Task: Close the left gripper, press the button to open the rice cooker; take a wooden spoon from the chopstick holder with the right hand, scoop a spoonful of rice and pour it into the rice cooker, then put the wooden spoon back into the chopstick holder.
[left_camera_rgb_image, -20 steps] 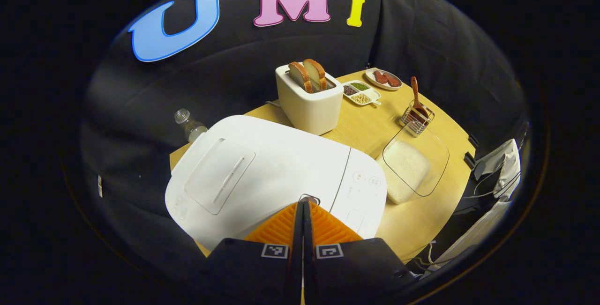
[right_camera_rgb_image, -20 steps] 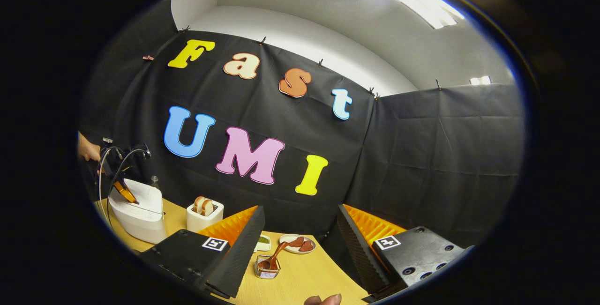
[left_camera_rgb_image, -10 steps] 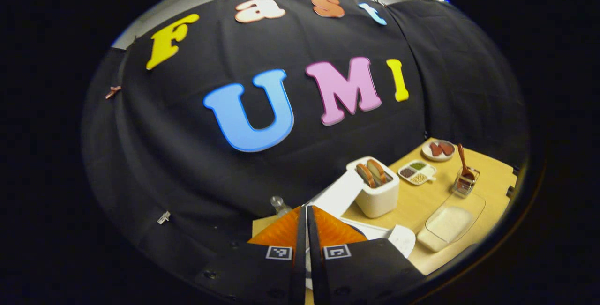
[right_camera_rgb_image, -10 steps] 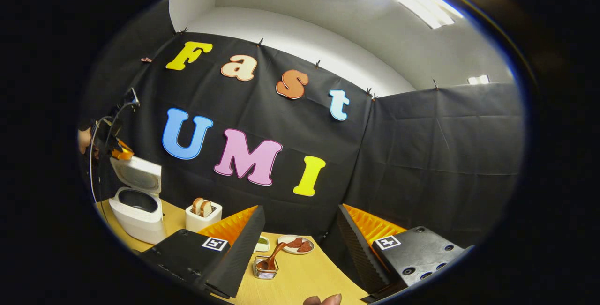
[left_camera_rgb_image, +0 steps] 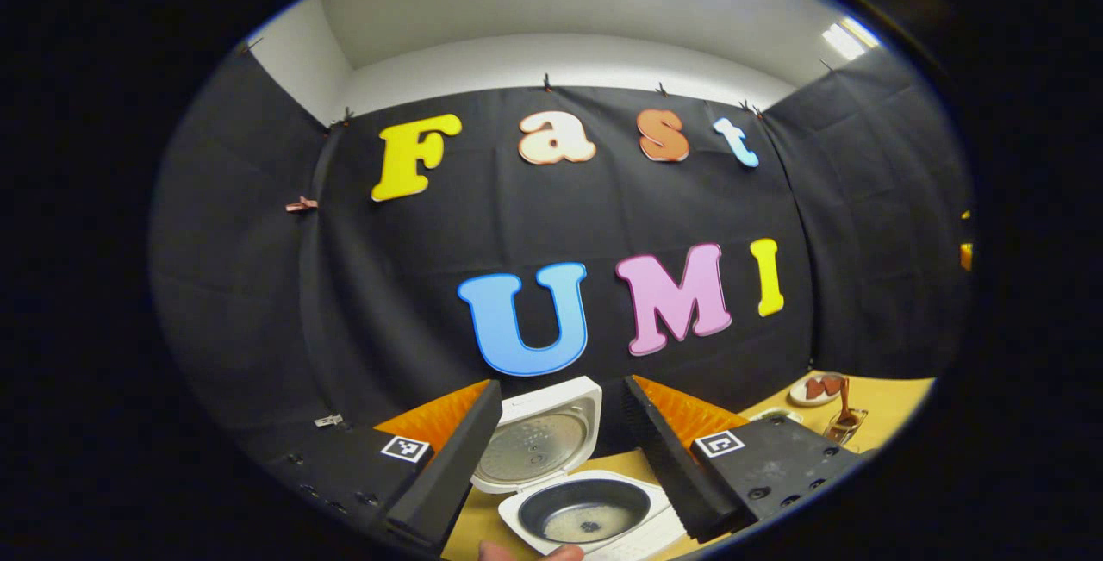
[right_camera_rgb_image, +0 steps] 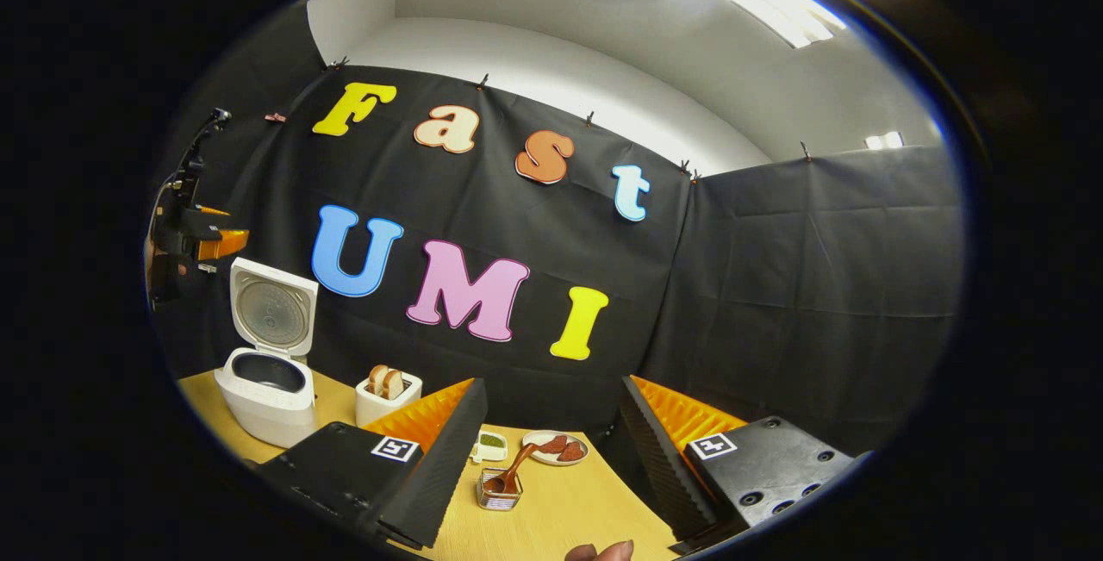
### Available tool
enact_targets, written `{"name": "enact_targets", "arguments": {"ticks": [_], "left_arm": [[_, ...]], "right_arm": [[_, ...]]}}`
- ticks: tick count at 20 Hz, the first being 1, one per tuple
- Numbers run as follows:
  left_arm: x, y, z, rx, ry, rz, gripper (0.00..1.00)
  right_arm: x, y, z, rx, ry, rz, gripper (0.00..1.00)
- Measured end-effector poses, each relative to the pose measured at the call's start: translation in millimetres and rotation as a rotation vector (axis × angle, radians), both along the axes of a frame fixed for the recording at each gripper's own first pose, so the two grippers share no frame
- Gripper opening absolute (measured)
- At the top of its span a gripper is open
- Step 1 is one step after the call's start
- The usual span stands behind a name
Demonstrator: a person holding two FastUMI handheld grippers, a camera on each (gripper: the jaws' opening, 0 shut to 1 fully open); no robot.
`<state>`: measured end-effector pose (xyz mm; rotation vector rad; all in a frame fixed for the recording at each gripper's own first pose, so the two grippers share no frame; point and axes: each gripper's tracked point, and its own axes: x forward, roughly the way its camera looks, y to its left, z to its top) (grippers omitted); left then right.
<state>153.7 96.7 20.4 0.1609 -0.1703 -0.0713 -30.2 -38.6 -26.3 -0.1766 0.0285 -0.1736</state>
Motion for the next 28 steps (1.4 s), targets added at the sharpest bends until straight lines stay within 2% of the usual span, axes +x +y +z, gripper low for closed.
{"name": "enact_targets", "arguments": {"ticks": [3, 9, 13, 16, 20, 25, 28], "left_arm": [[-33, -5, 3, -0.073, -0.008, 0.017, 0.96], [-77, -28, 18, -0.111, -0.046, 0.027, 0.96], [-98, -34, 8, -0.17, 0.003, 0.063, 0.96], [-104, -34, 4, -0.194, 0.017, 0.116, 0.97], [-113, -34, -2, -0.158, 0.043, 0.194, 0.98], [-120, -39, -9, -0.162, 0.073, 0.262, 0.98], [-123, -39, -12, -0.129, 0.087, 0.307, 0.98]], "right_arm": [[0, -4, 2, -0.01, -0.006, 0.011, 0.97], [14, -12, -16, 0.005, 0.029, 0.069, 0.97], [36, -24, -38, 0.08, 0.045, 0.107, 0.98], [61, -35, -66, 0.114, 0.071, 0.13, 0.97], [96, -48, -112, 0.18, 0.133, 0.176, 0.98], [143, -67, -190, 0.324, 0.288, 0.22, 0.98], [167, -74, -230, 0.361, 0.353, 0.236, 0.98]]}}
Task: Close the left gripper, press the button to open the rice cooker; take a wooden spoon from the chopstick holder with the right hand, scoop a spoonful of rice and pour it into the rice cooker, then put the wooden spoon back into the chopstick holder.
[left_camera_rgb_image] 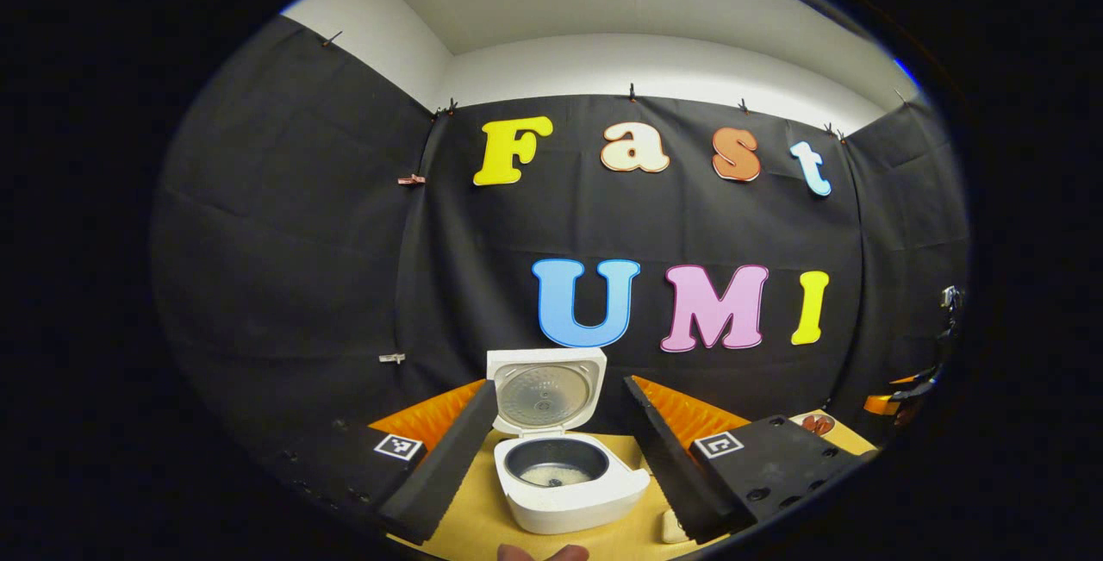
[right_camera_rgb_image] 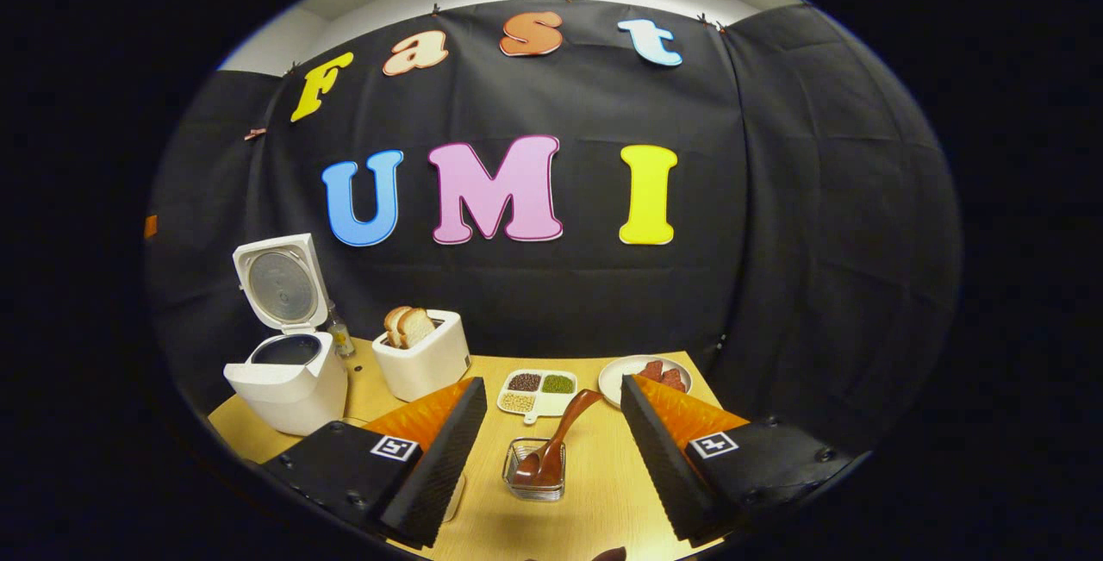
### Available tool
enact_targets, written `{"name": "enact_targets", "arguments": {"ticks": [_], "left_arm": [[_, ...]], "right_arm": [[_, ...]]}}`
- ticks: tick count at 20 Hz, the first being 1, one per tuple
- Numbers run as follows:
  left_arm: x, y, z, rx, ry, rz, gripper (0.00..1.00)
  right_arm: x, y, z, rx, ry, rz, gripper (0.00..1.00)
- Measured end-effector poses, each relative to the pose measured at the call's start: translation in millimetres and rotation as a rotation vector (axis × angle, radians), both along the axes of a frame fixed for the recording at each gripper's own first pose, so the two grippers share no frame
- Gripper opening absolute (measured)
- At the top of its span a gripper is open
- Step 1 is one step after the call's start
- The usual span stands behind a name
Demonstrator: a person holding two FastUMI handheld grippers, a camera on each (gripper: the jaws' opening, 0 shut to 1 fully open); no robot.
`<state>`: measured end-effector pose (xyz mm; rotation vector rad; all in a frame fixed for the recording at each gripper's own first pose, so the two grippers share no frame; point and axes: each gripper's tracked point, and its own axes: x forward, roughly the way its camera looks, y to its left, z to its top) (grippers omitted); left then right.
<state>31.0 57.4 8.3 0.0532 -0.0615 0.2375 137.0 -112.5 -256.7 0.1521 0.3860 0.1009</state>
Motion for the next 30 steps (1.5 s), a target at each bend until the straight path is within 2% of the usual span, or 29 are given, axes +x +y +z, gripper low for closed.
{"name": "enact_targets", "arguments": {"ticks": [9, 15, 16, 17, 18, 19, 23, 24, 25, 26, 27, 28, 30], "left_arm": [[10, -12, -11, 0.044, 0.061, 0.08, 0.98], [19, -11, -29, 0.017, 0.111, 0.141, 0.99], [20, -11, -31, 0.014, 0.116, 0.148, 0.99], [21, -11, -33, 0.014, 0.121, 0.156, 0.99], [21, -10, -32, 0.017, 0.123, 0.163, 0.99], [21, -10, -32, 0.024, 0.126, 0.171, 0.99], [20, -6, -34, 0.029, 0.134, 0.192, 0.99], [21, -4, -35, 0.034, 0.14, 0.199, 0.99], [20, -4, -35, 0.044, 0.144, 0.202, 0.99], [20, -4, -35, 0.053, 0.145, 0.202, 0.99], [19, -5, -34, 0.059, 0.145, 0.2, 0.99], [18, -5, -34, 0.062, 0.145, 0.198, 0.99], [16, -4, -33, 0.055, 0.141, 0.195, 0.98]], "right_arm": [[48, 16, -133, 0.074, 0.252, 0.09, 0.94], [76, 19, -183, 0.16, 0.349, 0.053, 0.84], [81, 19, -190, 0.17, 0.361, 0.049, 0.81], [85, 21, -196, 0.188, 0.37, 0.044, 0.72], [90, 23, -198, 0.206, 0.37, 0.036, 0.8], [96, 22, -200, 0.224, 0.366, 0.026, 0.8], [108, 33, -213, 0.297, 0.404, -0.001, 0.4], [109, 37, -218, 0.316, 0.421, 0.001, 0.48], [108, 39, -222, 0.326, 0.437, -0.002, 0.48], [109, 40, -223, 0.332, 0.446, -0.005, 0.4], [107, 38, -227, 0.325, 0.463, -0.024, 0.48], [112, 42, -232, 0.347, 0.472, -0.021, 0.17], [105, 34, -223, 0.343, 0.468, -0.023, 0.21]]}}
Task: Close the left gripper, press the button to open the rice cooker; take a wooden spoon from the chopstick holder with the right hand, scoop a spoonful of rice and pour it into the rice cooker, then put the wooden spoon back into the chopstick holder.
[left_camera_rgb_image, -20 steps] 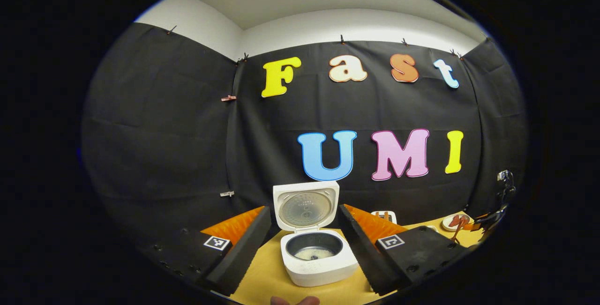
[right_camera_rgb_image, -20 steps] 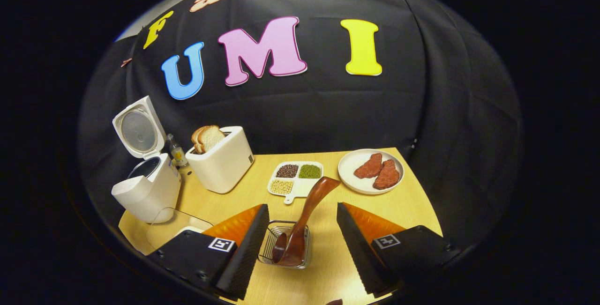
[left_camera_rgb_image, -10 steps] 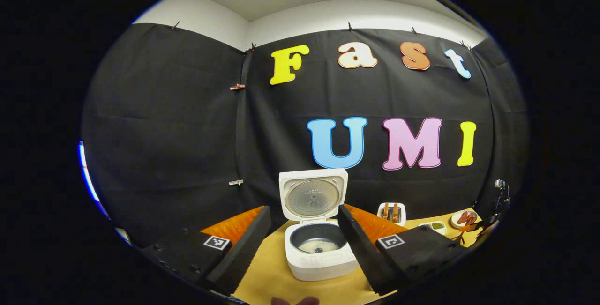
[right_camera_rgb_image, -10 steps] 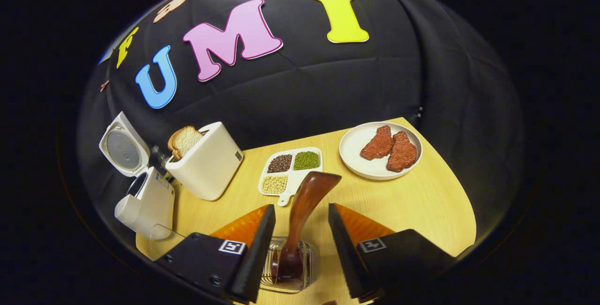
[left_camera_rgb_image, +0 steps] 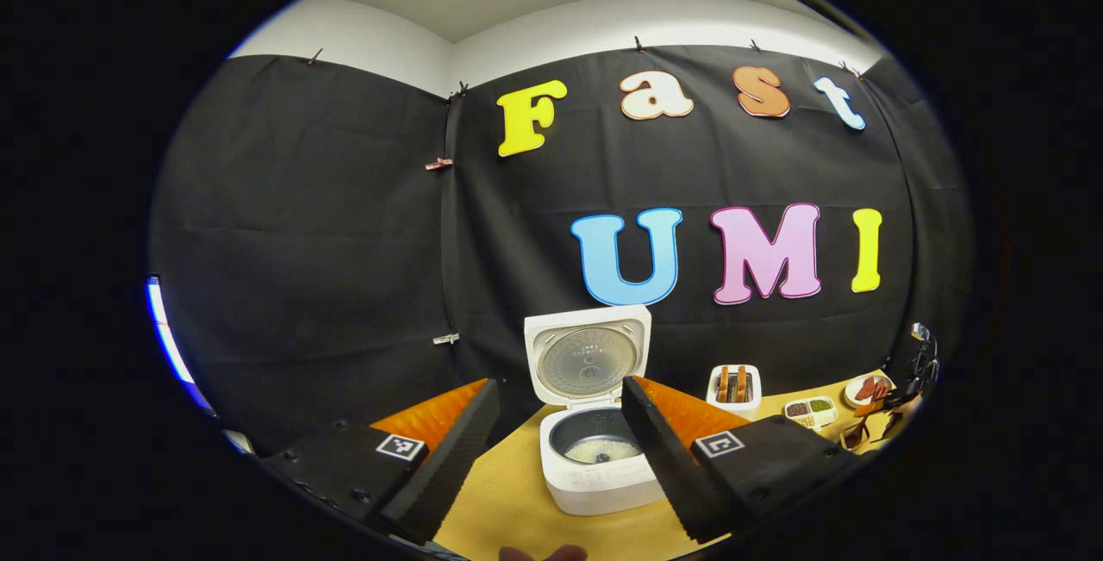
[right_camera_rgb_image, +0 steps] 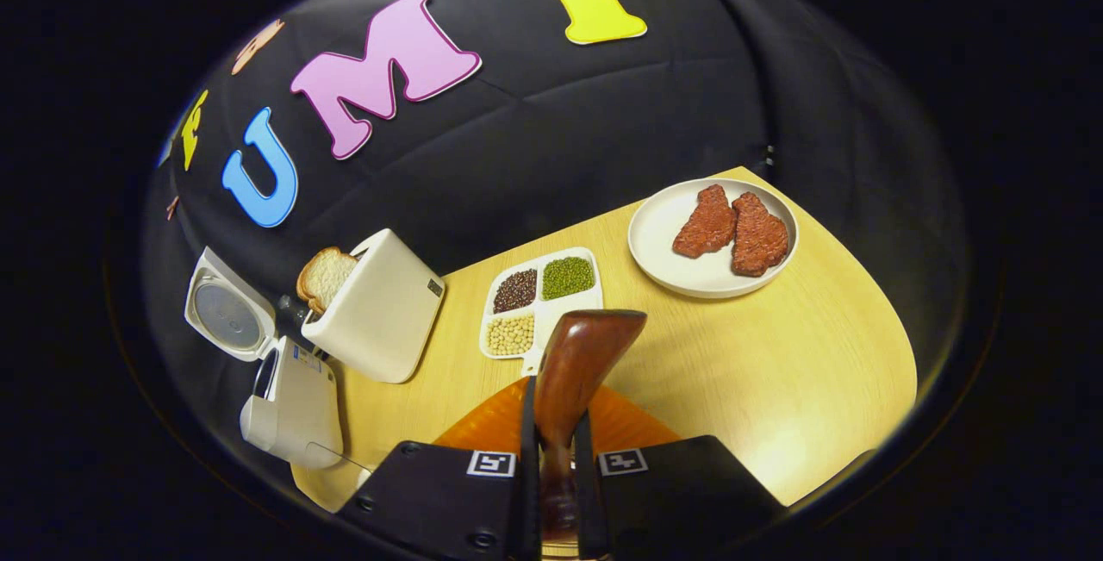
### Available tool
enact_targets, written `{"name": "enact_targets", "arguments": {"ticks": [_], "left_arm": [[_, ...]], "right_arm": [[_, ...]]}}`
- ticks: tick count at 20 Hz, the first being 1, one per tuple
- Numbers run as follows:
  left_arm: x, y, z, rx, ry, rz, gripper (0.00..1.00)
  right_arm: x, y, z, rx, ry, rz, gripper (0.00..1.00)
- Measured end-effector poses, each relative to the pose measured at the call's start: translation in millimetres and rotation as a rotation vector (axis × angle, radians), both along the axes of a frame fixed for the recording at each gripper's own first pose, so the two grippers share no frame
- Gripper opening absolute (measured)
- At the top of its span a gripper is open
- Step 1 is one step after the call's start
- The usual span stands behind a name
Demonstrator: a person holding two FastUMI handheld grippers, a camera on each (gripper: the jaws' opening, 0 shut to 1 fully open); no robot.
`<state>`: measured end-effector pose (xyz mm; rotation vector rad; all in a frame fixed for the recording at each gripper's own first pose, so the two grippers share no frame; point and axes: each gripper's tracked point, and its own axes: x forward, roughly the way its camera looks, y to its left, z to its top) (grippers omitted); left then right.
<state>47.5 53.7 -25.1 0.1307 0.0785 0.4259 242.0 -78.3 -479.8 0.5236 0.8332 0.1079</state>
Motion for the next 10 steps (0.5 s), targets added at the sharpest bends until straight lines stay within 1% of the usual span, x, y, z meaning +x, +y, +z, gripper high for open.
{"name": "enact_targets", "arguments": {"ticks": [1, 3, 8, 10], "left_arm": [[-2, 1, 0, -0.004, 0.0, 0.002, 0.96], [-6, 4, -1, -0.009, -0.002, 0.001, 0.97], [-17, 12, 1, -0.02, -0.014, -0.013, 0.97], [-20, 17, 4, -0.02, -0.024, -0.016, 0.97]], "right_arm": [[-1, -3, 8, -0.004, -0.021, 0.009, 0.2], [-2, 0, 31, 0.017, -0.073, 0.029, 0.2], [-3, -11, 77, 0.002, -0.163, -0.012, 0.2], [-5, -14, 97, -0.013, -0.205, -0.014, 0.2]]}}
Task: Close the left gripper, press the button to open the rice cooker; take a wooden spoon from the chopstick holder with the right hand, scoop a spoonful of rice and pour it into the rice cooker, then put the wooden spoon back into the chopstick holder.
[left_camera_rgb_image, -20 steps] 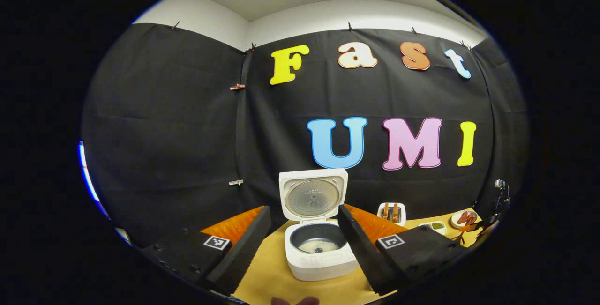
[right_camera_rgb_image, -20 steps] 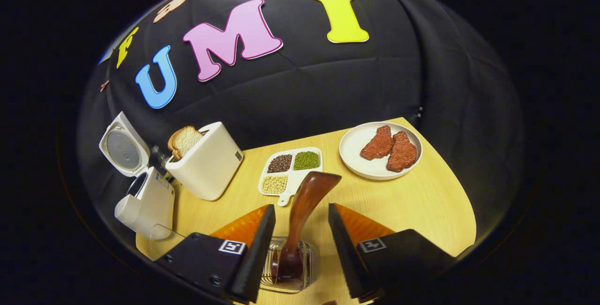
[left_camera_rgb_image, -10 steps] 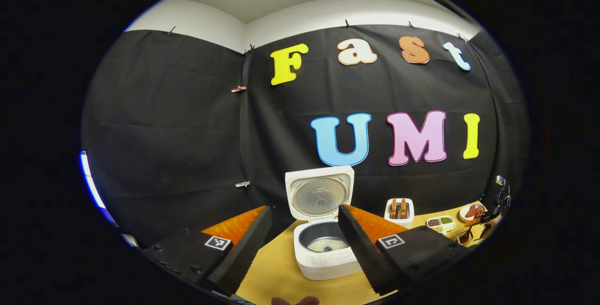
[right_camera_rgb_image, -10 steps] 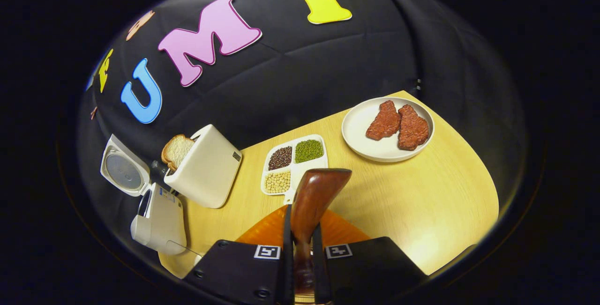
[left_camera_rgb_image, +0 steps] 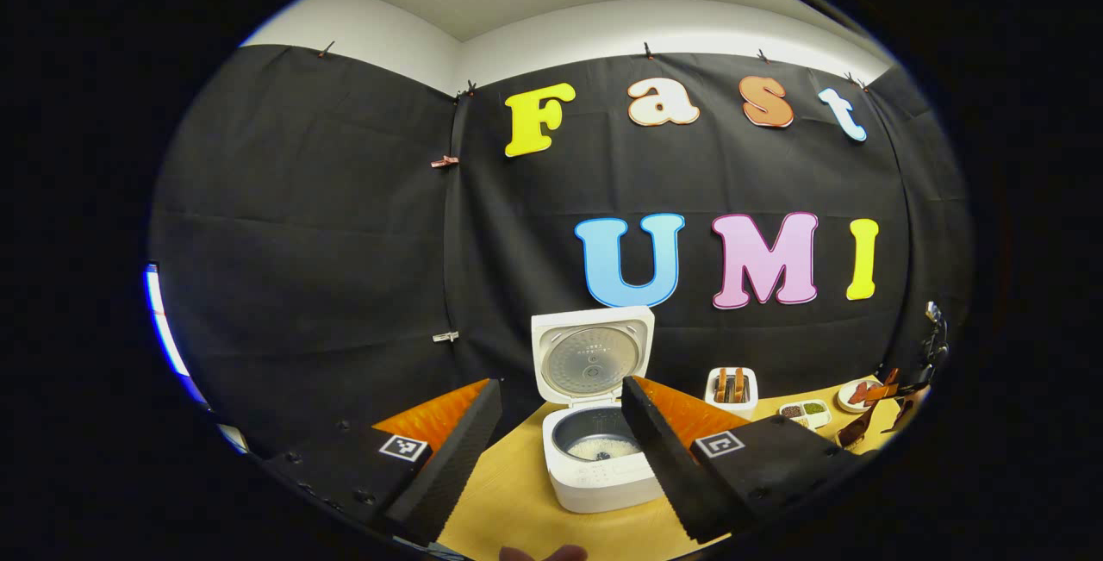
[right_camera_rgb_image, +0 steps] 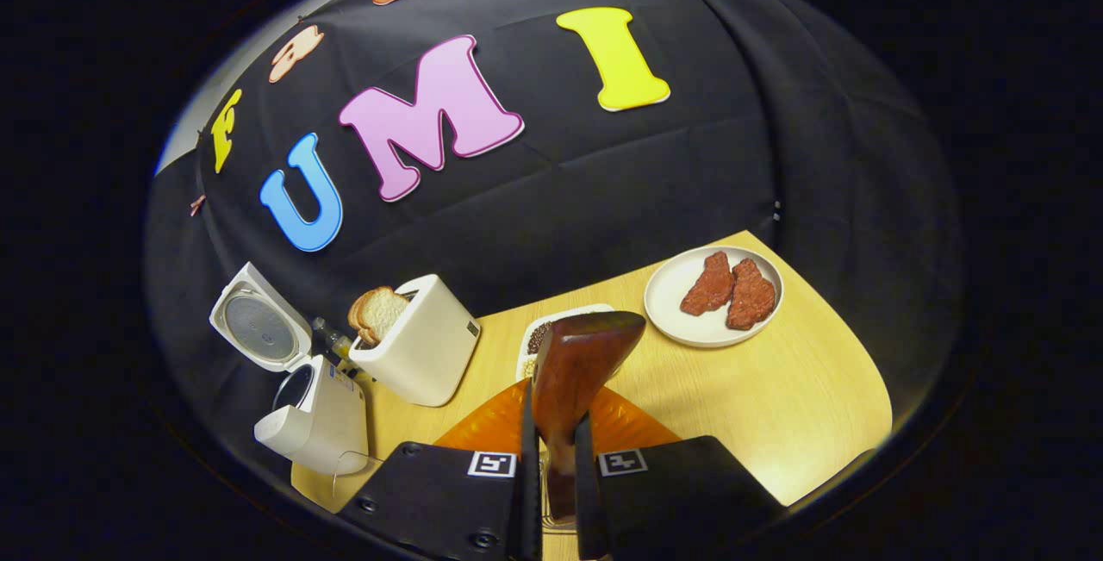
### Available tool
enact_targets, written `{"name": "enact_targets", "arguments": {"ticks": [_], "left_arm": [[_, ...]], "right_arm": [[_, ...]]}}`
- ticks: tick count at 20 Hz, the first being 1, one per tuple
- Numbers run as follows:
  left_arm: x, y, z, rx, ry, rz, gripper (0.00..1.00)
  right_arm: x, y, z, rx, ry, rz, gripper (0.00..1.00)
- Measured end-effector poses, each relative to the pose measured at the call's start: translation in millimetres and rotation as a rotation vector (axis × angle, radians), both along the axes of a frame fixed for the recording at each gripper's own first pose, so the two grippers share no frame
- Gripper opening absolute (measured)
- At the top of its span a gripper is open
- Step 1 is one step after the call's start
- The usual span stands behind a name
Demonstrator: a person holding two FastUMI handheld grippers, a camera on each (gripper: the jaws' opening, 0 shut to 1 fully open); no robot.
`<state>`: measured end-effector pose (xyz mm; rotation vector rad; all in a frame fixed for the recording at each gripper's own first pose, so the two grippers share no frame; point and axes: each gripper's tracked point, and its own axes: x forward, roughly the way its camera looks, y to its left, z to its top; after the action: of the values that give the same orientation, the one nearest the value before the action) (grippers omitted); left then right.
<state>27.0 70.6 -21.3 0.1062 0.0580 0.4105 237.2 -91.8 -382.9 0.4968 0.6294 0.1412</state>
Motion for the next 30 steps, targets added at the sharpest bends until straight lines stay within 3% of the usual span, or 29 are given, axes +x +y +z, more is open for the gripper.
{"name": "enact_targets", "arguments": {"ticks": [1, 2, 6, 14, 15, 22, 25, 29, 30], "left_arm": [[-3, 3, 2, 0.0, -0.006, -0.004, 0.97], [-5, 6, 4, -0.003, -0.012, -0.006, 0.97], [-18, 15, 7, -0.01, -0.026, -0.021, 0.97], [-34, 27, 2, -0.022, -0.013, -0.077, 0.97], [-33, 28, 3, -0.025, -0.013, -0.084, 0.96], [-39, 40, 0, -0.024, -0.009, -0.129, 0.97], [-41, 46, -1, -0.025, -0.001, -0.138, 0.97], [-41, 55, -1, -0.009, 0.008, -0.146, 0.97], [-42, 57, -1, -0.009, 0.008, -0.149, 0.97]], "right_arm": [[-2, 0, 11, -0.005, -0.019, -0.004, 0.15], [-3, 0, 23, -0.01, -0.039, -0.008, 0.2], [-12, 9, 74, -0.031, -0.122, -0.014, 0.2], [-54, 99, 136, -0.078, -0.242, 0.129, 0.15], [-61, 113, 136, -0.08, -0.241, 0.149, 0.2], [-97, 176, 85, -0.227, -0.2, 0.265, 0.2], [-104, 191, 57, -0.293, -0.172, 0.281, 0.16], [-99, 197, 26, -0.429, -0.16, 0.28, 0.2], [-98, 199, 18, -0.46, -0.154, 0.282, 0.15]]}}
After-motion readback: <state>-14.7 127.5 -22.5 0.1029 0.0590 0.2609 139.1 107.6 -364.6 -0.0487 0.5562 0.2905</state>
